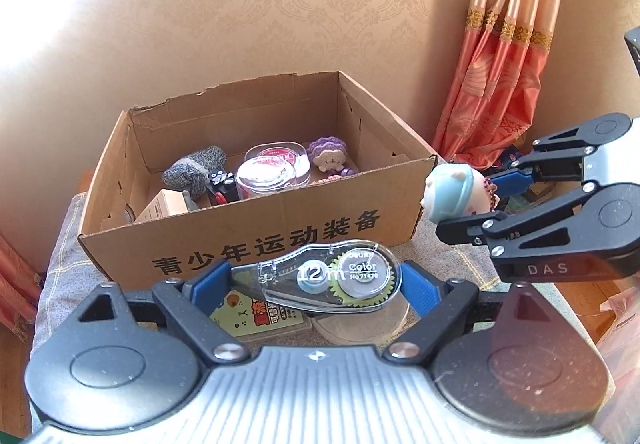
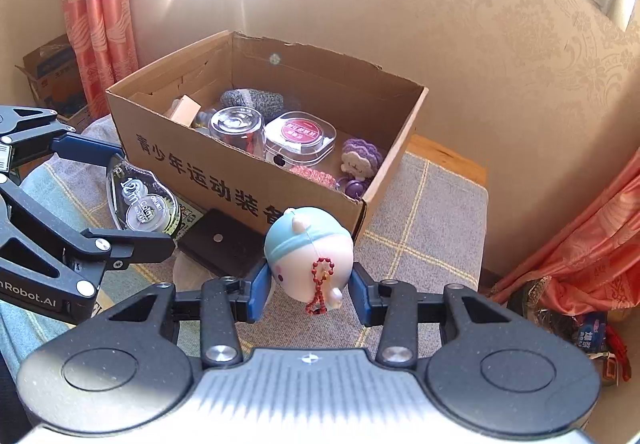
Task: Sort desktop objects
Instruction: 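Lift the correction tape and doll and carry them over the cardboard box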
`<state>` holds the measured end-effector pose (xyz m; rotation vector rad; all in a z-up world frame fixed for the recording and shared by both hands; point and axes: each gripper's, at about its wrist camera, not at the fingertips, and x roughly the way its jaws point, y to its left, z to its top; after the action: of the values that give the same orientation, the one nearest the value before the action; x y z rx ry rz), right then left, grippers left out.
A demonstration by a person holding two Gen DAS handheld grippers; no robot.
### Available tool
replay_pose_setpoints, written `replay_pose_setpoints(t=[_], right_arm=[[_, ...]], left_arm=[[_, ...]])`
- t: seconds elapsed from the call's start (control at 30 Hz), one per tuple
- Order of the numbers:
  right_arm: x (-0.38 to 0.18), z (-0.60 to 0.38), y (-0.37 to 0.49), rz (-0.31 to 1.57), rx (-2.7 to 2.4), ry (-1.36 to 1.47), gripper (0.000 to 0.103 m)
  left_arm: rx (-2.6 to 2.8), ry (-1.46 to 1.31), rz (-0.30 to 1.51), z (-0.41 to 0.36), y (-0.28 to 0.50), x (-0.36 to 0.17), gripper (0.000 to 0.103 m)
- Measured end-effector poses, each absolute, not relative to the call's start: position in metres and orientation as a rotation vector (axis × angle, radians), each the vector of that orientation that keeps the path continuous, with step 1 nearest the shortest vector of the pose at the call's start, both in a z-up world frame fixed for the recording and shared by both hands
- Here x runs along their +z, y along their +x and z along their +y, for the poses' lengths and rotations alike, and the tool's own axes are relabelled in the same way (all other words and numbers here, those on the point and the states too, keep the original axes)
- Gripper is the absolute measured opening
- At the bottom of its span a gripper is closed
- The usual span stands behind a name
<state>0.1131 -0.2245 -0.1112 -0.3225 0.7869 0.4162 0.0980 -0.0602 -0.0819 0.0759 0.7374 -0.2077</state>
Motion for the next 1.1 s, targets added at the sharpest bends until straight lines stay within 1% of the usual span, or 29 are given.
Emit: replay_pose_setpoints(t=[0.33,0.6,0.83,0.97,1.1], right_arm=[[-0.079,-0.213,0.114,0.741,0.396,-0.343,0.047],[-0.059,-0.198,0.145,0.741,0.385,-0.319,0.047],[-0.054,-0.19,0.182,0.807,0.376,-0.295,0.047],[-0.053,-0.188,0.2,0.853,0.374,-0.275,0.047],[-0.054,-0.184,0.211,0.889,0.374,-0.298,0.047]], left_arm=[[-0.207,0.079,0.685,-0.043,0.093,-0.059,0.09],[-0.226,0.07,0.695,-0.026,0.108,-0.045,0.09],[-0.275,0.076,0.737,-0.004,0.145,-0.018,0.089],[-0.314,0.086,0.817,0.007,0.178,-0.009,0.089],[-0.294,0.114,0.851,0.015,0.203,-0.004,0.09]])
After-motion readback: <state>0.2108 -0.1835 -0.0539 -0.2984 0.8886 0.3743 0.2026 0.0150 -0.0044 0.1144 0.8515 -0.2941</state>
